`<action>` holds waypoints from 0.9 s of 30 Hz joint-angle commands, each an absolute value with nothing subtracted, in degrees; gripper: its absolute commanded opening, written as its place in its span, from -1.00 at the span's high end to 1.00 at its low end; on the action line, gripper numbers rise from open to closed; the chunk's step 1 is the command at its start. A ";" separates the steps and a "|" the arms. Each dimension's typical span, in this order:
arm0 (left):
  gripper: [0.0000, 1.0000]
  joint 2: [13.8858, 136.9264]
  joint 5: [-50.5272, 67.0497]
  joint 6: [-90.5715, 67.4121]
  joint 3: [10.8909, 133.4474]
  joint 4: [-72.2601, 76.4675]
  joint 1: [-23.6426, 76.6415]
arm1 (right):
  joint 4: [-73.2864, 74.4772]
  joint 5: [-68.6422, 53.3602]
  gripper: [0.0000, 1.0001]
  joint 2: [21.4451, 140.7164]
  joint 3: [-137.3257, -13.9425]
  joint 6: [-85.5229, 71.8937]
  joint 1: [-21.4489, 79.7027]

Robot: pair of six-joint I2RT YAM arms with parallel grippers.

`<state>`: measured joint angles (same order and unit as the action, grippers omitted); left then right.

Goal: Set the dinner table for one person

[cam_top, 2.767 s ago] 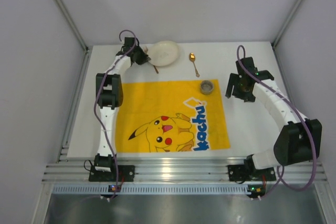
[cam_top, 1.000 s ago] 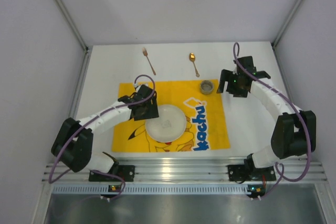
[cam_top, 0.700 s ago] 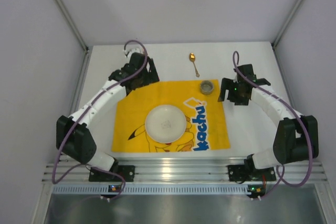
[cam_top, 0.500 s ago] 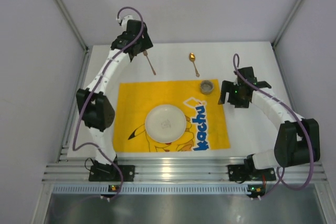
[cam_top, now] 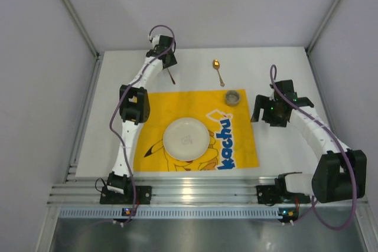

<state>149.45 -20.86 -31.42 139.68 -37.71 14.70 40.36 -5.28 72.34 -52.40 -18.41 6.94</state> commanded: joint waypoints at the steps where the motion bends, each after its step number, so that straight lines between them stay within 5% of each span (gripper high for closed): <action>1: -0.40 150.29 -21.36 -30.94 145.99 -31.73 14.33 | 41.57 -5.54 -0.73 73.65 -52.56 -17.40 6.15; 17: 0.02 157.67 -21.98 -27.59 145.99 -38.23 13.54 | 42.36 -5.62 -0.73 79.45 -57.75 -15.47 5.01; 27: 0.72 159.43 -11.43 -33.92 143.87 -41.48 6.77 | 42.54 -6.77 -0.73 78.05 -55.81 -14.24 3.87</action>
